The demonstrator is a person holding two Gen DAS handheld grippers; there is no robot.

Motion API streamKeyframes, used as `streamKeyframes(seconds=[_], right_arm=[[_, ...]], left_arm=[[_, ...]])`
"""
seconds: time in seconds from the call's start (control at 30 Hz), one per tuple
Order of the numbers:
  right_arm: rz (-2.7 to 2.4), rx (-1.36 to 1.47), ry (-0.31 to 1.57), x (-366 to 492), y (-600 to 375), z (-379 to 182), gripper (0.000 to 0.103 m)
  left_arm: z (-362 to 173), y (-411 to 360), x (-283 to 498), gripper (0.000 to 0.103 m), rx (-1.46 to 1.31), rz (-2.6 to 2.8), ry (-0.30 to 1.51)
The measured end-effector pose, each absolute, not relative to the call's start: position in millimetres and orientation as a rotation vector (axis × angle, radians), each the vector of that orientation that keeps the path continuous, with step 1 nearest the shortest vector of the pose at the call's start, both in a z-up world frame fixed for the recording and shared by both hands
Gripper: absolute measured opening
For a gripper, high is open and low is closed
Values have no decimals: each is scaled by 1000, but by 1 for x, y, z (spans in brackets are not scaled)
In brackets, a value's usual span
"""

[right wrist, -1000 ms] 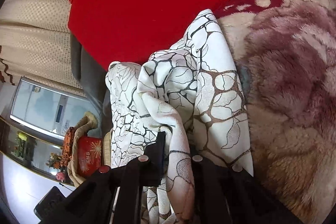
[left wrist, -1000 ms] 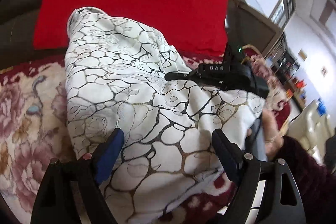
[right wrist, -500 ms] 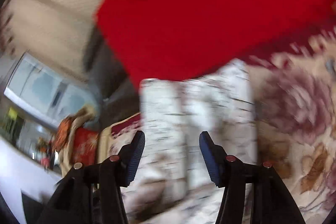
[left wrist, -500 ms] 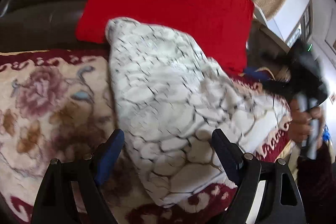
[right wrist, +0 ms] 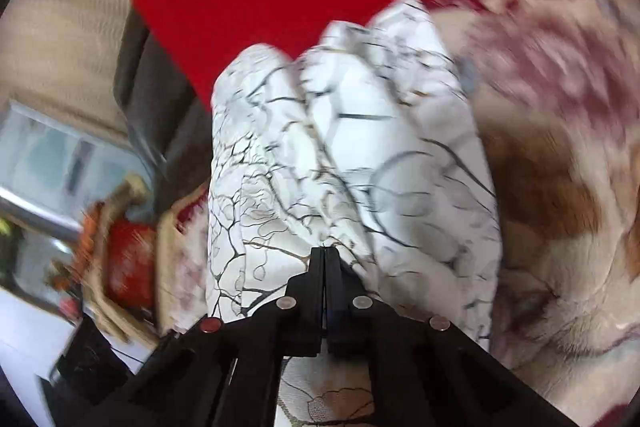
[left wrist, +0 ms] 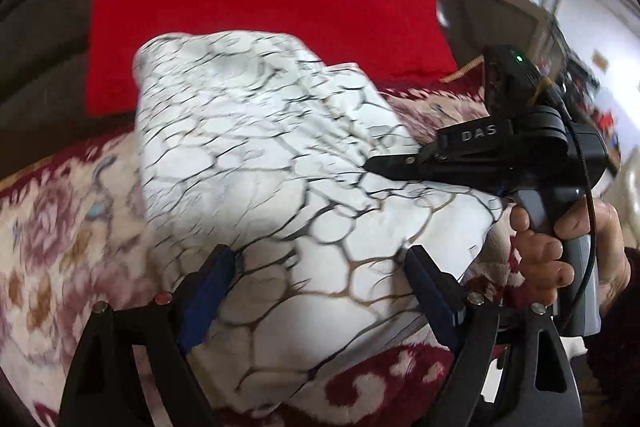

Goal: Fold large clothes

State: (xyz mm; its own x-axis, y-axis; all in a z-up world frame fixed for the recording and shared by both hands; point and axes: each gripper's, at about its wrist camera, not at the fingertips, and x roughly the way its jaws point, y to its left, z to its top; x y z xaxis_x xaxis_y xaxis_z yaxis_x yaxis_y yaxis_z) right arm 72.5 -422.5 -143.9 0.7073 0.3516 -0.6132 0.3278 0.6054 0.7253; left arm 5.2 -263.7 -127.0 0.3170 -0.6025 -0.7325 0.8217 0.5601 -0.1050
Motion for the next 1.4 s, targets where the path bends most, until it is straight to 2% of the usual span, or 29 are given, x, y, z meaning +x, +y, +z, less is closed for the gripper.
streamKeyframes(seconds=[0.1, 0.3, 0.47, 0.5, 0.57, 0.87, 1.0, 1.07, 1.13, 1.23, 1.33, 1.4], right_arm=[[13, 896, 793, 65, -425, -150, 0], [93, 875, 779, 66, -429, -155, 0], [122, 818, 831, 76, -423, -123, 1], [129, 805, 839, 79, -421, -116, 6], [134, 768, 848, 87, -417, -98, 9], [53, 581, 843, 170, -400, -21, 9], [27, 637, 907, 221, -401, -33, 9], [-46, 622, 967, 244, -407, -56, 9], [-137, 668, 1025, 255, -423, -93, 0], [-117, 735, 978, 246, -443, -121, 0], [-102, 760, 937, 229, -445, -113, 1], [-95, 736, 943, 214, -440, -98, 6]], left_arm=[[-130, -275, 8, 92, 329, -978, 812], [-117, -250, 18, 92, 276, -1053, 815], [-81, -196, 42, 93, 213, -947, 737], [-77, -188, 51, 93, 212, -907, 731], [-72, -171, 73, 93, 231, -799, 728], [-119, -195, 114, 93, 279, -637, 854], [-134, -212, 114, 93, 288, -648, 868], [-135, -217, 117, 93, 283, -654, 868], [-136, -219, 119, 93, 284, -660, 870], [-138, -223, 122, 93, 295, -663, 868], [-137, -222, 120, 93, 315, -642, 854], [-135, -222, 119, 93, 327, -626, 850]])
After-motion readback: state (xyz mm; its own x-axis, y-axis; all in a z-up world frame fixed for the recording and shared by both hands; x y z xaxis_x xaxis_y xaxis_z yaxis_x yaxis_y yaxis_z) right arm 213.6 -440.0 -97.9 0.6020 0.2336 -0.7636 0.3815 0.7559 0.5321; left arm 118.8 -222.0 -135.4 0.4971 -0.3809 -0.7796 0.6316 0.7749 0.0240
